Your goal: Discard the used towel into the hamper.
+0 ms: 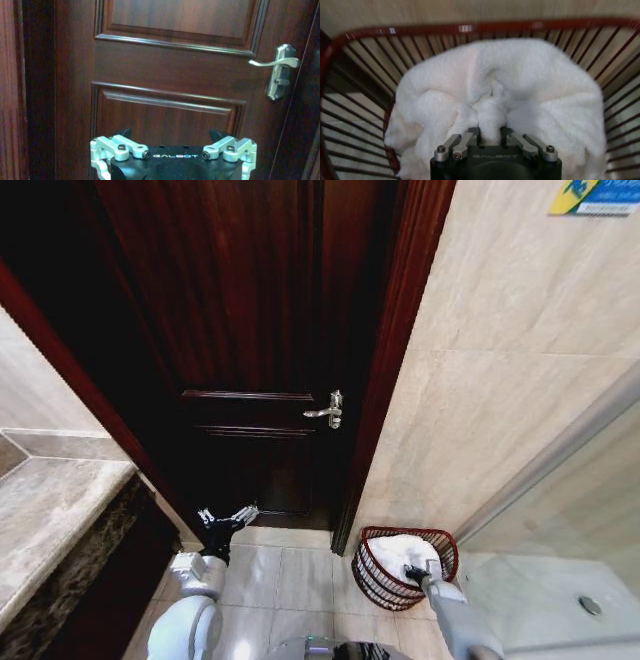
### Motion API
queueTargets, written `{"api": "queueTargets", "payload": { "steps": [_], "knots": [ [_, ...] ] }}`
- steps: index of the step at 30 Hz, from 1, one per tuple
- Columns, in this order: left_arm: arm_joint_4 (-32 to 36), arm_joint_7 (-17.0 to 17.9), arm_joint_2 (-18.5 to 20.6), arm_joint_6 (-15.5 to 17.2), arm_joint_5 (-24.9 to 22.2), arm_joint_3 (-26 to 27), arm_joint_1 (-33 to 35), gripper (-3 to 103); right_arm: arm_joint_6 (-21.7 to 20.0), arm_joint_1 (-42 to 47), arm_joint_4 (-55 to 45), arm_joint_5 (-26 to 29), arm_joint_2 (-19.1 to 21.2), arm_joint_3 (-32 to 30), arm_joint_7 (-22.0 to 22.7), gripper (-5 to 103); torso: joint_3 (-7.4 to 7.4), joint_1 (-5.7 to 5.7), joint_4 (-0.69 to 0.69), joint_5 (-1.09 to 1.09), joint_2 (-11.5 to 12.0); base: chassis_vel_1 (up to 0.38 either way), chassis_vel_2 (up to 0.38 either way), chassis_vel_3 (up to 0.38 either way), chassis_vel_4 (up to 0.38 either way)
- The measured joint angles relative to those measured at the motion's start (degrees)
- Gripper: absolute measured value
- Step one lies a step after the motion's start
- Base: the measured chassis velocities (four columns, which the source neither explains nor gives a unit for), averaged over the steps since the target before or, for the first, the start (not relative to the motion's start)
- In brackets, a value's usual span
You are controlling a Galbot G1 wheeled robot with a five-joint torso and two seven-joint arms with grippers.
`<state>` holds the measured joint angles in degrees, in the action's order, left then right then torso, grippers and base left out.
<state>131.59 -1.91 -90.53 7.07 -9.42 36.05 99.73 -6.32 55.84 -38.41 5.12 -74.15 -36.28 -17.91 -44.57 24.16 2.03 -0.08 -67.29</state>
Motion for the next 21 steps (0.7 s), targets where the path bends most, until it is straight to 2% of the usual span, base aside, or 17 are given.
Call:
{"api": "queueTargets", "payload": {
  "steps": [1, 2, 3, 5, 8, 9, 10, 12, 13, 14, 15, 16, 18, 21],
  "knots": [
    [0.0, 0.0, 0.0, 0.0, 0.0, 0.0, 0.0, 100, -0.4, 0.7, -1.4, 0.6, 0.3, 0.2, 0.0, 33, 0.0, 0.0, 0.0, 0.01, 0.0, 0.0, 0.0, 0.0, 0.0],
    [0.0, 0.0, 0.0, 0.0, 0.0, 0.0, 0.0, 100, -1.3, 2.4, -5.0, 2.3, 1.1, 0.7, 0.1, 33, 0.0, 0.0, -0.01, 0.02, 0.0, 0.0, 0.0, 0.0, 0.0],
    [0.0, 0.0, 0.0, 0.0, 0.0, 0.0, 0.0, 100, -2.5, 5.4, -11.2, 5.0, 2.2, 1.1, 0.5, 44, 0.0, 0.0, 0.0, 0.04, 0.0, 0.0, 0.0, 0.0, 0.0],
    [0.0, 0.0, 0.0, 0.0, 0.0, 0.0, 0.0, 100, -2.9, 7.4, -14.9, 6.3, 2.7, 1.1, 0.8, 44, 0.0, 0.0, 0.0, 0.03, 0.0, 0.0, 0.0, 0.0, 0.0],
    [0.0, 0.0, 0.0, 0.0, 0.0, 0.0, 0.0, 100, -3.2, 14.7, -26.3, 10.0, 3.6, -0.1, 2.0, 61, 0.0, 0.0, -0.02, 0.03, 0.0, 0.0, 0.0, 0.0, 0.0],
    [0.0, 0.0, 0.0, 0.0, 0.0, 0.0, 0.0, 100, -3.2, 14.7, -26.3, 10.0, 3.6, -0.1, 2.0, 61, 0.0, 0.0, -0.02, 0.03, 0.0, 0.0, 0.0, 0.0, 0.0],
    [0.0, 0.0, 0.0, 0.0, 0.0, 0.0, 0.0, 100, -2.9, 17.9, -31.0, 11.2, 3.6, -0.9, 2.6, 66, 0.01, 0.0, -0.02, 0.06, 0.0, 0.0, 0.0, 0.0, 0.0],
    [0.0, 0.0, 0.0, 0.0, 0.0, 0.0, 0.0, 100, 0.4, 23.8, -39.2, 11.8, 3.1, -2.2, 4.7, 77, 0.01, 0.0, -0.04, 0.08, 0.0, 0.0, 0.0, 0.0, 0.0],
    [0.0, 0.0, 0.0, 0.0, 0.0, 0.0, 0.0, 100, 0.4, 23.8, -39.2, 11.8, 3.1, -2.2, 4.7, 77, 0.01, 0.0, -0.04, 0.08, 0.0, 0.0, 0.0, 0.0, 0.0],
    [0.0, 0.0, 0.0, 0.0, 0.0, 0.0, 0.0, 100, 2.6, 27.0, -44.5, 11.6, 2.0, -3.0, 6.3, 83, 0.01, 0.0, -0.04, 0.07, 0.0, 0.0, 0.0, 0.0, 0.0],
    [0.0, 0.0, 0.0, 0.0, 0.0, 0.0, 0.0, 100, 3.4, 28.9, -47.9, 11.5, 1.1, -3.4, 7.4, 88, 0.01, 0.0, -0.02, 0.08, 0.0, 0.0, 0.0, 0.0, 0.0],
    [0.0, 0.0, 0.0, 0.0, 0.0, 0.0, 0.0, 100, 3.4, 28.9, -47.9, 11.5, 1.1, -3.4, 7.4, 88, 0.01, 0.0, -0.02, 0.08, 0.0, 0.0, 0.0, 0.0, 0.0],
    [0.0, 0.0, 0.0, 0.0, 0.0, 0.0, 0.0, 100, 6.1, 33.8, -55.8, 10.8, -1.6, -3.9, 9.5, 97, 0.01, 0.0, -0.01, 0.09, 0.0, 0.0, 0.0, 0.0, 0.0],
    [0.0, 0.0, 0.0, 0.0, 0.0, 0.0, 0.0, 100, 8.4, 37.1, -60.2, 9.9, -3.3, -3.9, 10.5, 99, 0.01, 0.0, -0.01, 0.09, 0.0, 0.0, 0.0, 0.0, 0.0]
  ]
}}
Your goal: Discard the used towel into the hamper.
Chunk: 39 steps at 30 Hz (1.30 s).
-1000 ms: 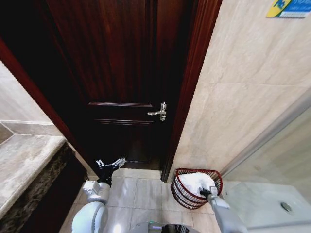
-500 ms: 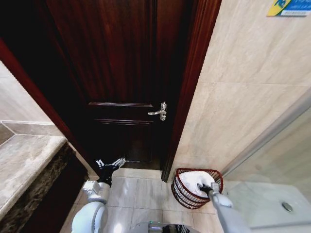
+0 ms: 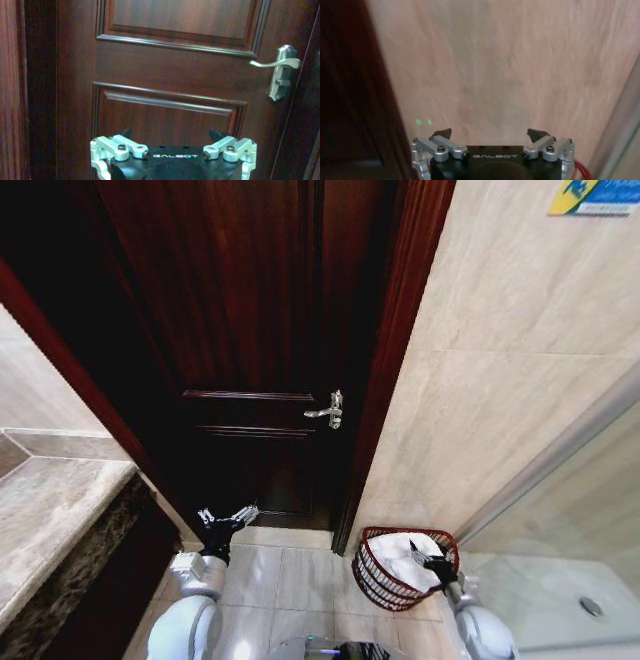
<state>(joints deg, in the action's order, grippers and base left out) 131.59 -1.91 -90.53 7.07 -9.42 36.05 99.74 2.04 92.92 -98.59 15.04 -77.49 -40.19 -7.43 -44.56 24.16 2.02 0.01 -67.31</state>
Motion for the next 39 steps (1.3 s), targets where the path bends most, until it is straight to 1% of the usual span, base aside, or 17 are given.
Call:
{"api": "queueTargets", "payload": {
  "steps": [2, 3, 4, 5, 6, 7, 8, 10, 13, 14, 18, 19, 21, 23, 26, 32, 39],
  "knots": [
    [0.0, 0.0, 0.0, 0.0, 0.0, 0.0, 0.0, 100, 4.5, 4.7, -5.3, -1.4, -2.7, 0.4, 2.1, 100, 0.0, 0.0, -0.03, 0.01, 0.0, 0.0, 0.0, 0.0, 0.0],
    [0.0, 0.0, 0.0, 0.0, 0.0, 0.0, 0.0, 100, 4.5, 4.7, -5.3, -1.4, -2.7, 0.4, 2.1, 100, 0.0, 0.0, -0.03, 0.01, 0.0, 0.0, 0.0, 0.0, 0.0],
    [0.0, 0.0, 0.0, 0.0, 0.0, 0.0, 0.0, 100, 7.0, 6.8, -8.3, -2.7, -4.5, 0.8, 4.0, 100, 0.0, 0.0, -0.02, -0.01, 0.0, 0.0, 0.0, 0.0, 0.0],
    [0.0, 0.0, 0.0, 0.0, 0.0, 0.0, 0.0, 100, 8.0, 7.9, -10.1, -3.4, -5.4, 0.9, 4.8, 100, 0.0, -0.01, -0.02, -0.01, 0.0, 0.0, 0.0, 0.0, 0.0],
    [0.0, 0.0, 0.0, 0.0, 0.0, 0.0, 0.0, 100, 8.0, 7.9, -10.1, -3.4, -5.4, 0.9, 4.8, 100, 0.0, -0.01, -0.02, -0.01, 0.0, 0.0, 0.0, 0.0, 0.0],
    [0.0, 0.0, 0.0, 0.0, 0.0, 0.0, 0.0, 100, 9.5, 9.8, -13.3, -4.8, -6.5, 1.4, 6.4, 100, 0.0, 0.0, 0.0, 0.0, 0.0, 0.0, 0.0, 0.0, 0.0],
    [0.0, 0.0, 0.0, 0.0, 0.0, 0.0, 0.0, 100, 9.5, 9.8, -13.3, -4.8, -6.5, 1.4, 6.4, 100, 0.0, 0.0, 0.0, 0.0, 0.0, 0.0, 0.0, 0.0, 0.0],
    [0.0, 0.0, 0.0, 0.0, 0.0, 0.0, 0.0, 100, 11.6, 12.2, -17.4, -7.0, -7.9, 1.7, 8.1, 100, 0.0, 0.0, -0.01, 0.01, 0.0, 0.0, 0.0, 0.0, 0.0],
    [0.0, 0.0, 0.0, 0.0, 0.0, 0.0, 0.0, 100, 12.8, 13.2, -19.5, -7.8, -8.4, 1.6, 8.5, 100, 0.0, 0.0, -0.01, -0.01, 0.0, 0.0, 0.0, 0.0, 0.0],
    [0.0, 0.0, 0.0, 0.0, 0.0, 0.0, 0.0, 100, 13.4, 14.3, -22.2, -8.0, -8.6, 1.4, 8.8, 100, 0.0, 0.0, -0.01, -0.01, 0.0, 0.0, 0.0, 0.0, 0.0],
    [0.0, 0.0, 0.0, 0.0, 0.0, 0.0, 0.0, 100, 13.7, 15.5, -26.0, -8.2, -8.5, 1.3, 8.9, 100, 0.0, 0.0, -0.01, -0.01, 0.0, 0.0, 0.0, 0.0, 0.0],
    [0.0, 0.0, 0.0, 0.0, 0.0, 0.0, 0.0, 100, 13.6, 16.3, -28.9, -8.6, -8.6, 1.4, 8.9, 100, -0.01, 0.0, -0.01, -0.01, 0.0, 0.0, 0.0, 0.0, 0.0],
    [0.0, 0.0, 0.0, 0.0, 0.0, 0.0, 0.0, 100, 13.4, 16.6, -29.9, -8.7, -8.6, 1.4, 8.9, 100, -0.01, 0.0, -0.01, 0.0, 0.0, 0.0, 0.0, 0.0, 0.0],
    [0.0, 0.0, 0.0, 0.0, 0.0, 0.0, 0.0, 100, 12.6, 17.7, -34.3, -9.4, -8.9, 2.0, 8.8, 100, -0.01, 0.0, -0.01, -0.01, 0.0, 0.0, 0.0, 0.0, 0.0],
    [0.0, 0.0, 0.0, 0.0, 0.0, 0.0, 0.0, 100, 11.7, 18.4, -37.2, -10.3, -9.1, 2.2, 8.8, 100, -0.01, 0.0, -0.01, 0.0, 0.0, 0.0, 0.0, 0.0, 0.0],
    [0.0, 0.0, 0.0, 0.0, 0.0, 0.0, 0.0, 100, 11.1, 19.4, -38.9, -10.7, -8.9, 2.3, 10.3, 100, -0.01, 0.01, -0.02, -0.01, 0.0, 0.0, 0.0, 0.0, 0.0],
    [0.0, 0.0, 0.0, 0.0, 0.0, 0.0, 0.0, 100, 10.9, 19.4, -38.9, -10.5, -8.8, 2.3, 10.4, 100, -0.01, 0.01, -0.01, -0.01, 0.0, 0.0, 0.0, 0.0, 0.0]
  ]
}}
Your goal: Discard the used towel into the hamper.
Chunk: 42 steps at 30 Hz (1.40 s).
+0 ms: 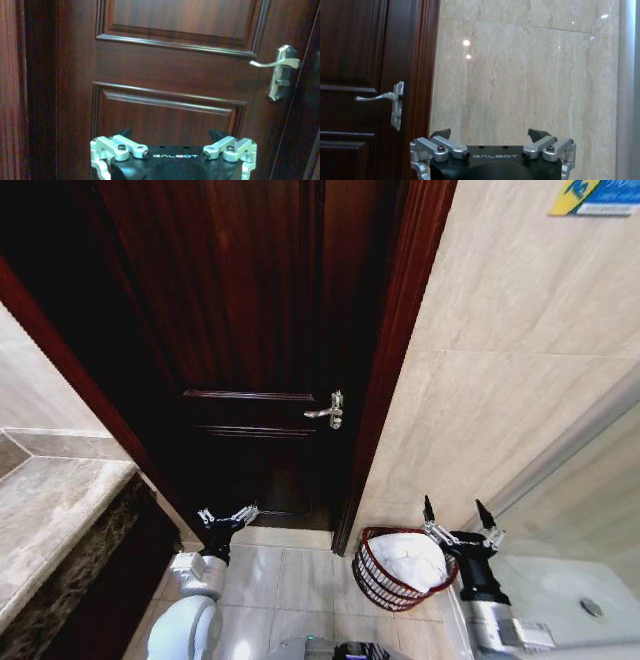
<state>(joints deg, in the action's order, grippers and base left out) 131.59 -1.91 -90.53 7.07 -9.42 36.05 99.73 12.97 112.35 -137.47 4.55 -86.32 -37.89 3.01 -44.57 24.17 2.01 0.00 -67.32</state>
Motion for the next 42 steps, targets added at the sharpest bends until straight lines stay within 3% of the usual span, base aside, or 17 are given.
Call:
{"api": "queueTargets", "payload": {
  "steps": [13, 42],
  "knots": [
    [0.0, 0.0, 0.0, 0.0, 0.0, 0.0, 0.0, 100, 0.0, -0.1, 0.3, 0.1, 0.0, 0.0, 0.0, 100, -0.6, 0.5, 0.0, 0.0, -1.1, 0.0, 0.0, 0.0, 0.0],
    [0.0, 0.0, 0.0, 0.0, 0.0, 0.0, 0.0, 100, 0.0, -0.2, 0.5, 0.2, 0.1, 0.0, -0.1, 100, -5.89, 4.9, 0.0, 0.0, -10.8, 0.0, 0.0, 0.0, 0.0]
  ]
}}
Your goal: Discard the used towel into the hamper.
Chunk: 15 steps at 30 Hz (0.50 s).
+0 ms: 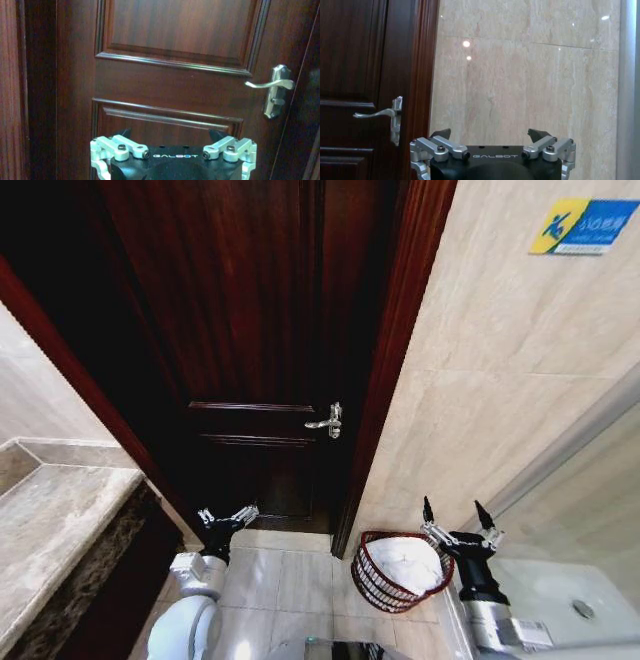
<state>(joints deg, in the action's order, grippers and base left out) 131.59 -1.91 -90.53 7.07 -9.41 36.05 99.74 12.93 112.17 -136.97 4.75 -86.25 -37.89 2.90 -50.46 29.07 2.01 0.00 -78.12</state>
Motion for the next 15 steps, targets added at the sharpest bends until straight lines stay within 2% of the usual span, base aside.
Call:
{"api": "queueTargets", "payload": {
  "steps": [9, 15],
  "knots": [
    [0.0, 0.0, 0.0, 0.0, 0.0, 0.0, 0.0, 100, 0.0, 0.0, 0.0, 0.0, 0.0, 0.0, 0.0, 100, -1.54, 1.31, 0.0, 0.0, -2.9, 0.0, 0.0, 0.0, 0.0],
    [0.0, 0.0, 0.0, 0.0, 0.0, 0.0, 0.0, 100, 0.0, 0.0, 0.0, 0.0, 0.0, 0.0, 0.0, 100, -1.66, 1.4, 0.0, 0.0, -3.1, 0.0, 0.0, 0.0, 0.0]
  ]
}}
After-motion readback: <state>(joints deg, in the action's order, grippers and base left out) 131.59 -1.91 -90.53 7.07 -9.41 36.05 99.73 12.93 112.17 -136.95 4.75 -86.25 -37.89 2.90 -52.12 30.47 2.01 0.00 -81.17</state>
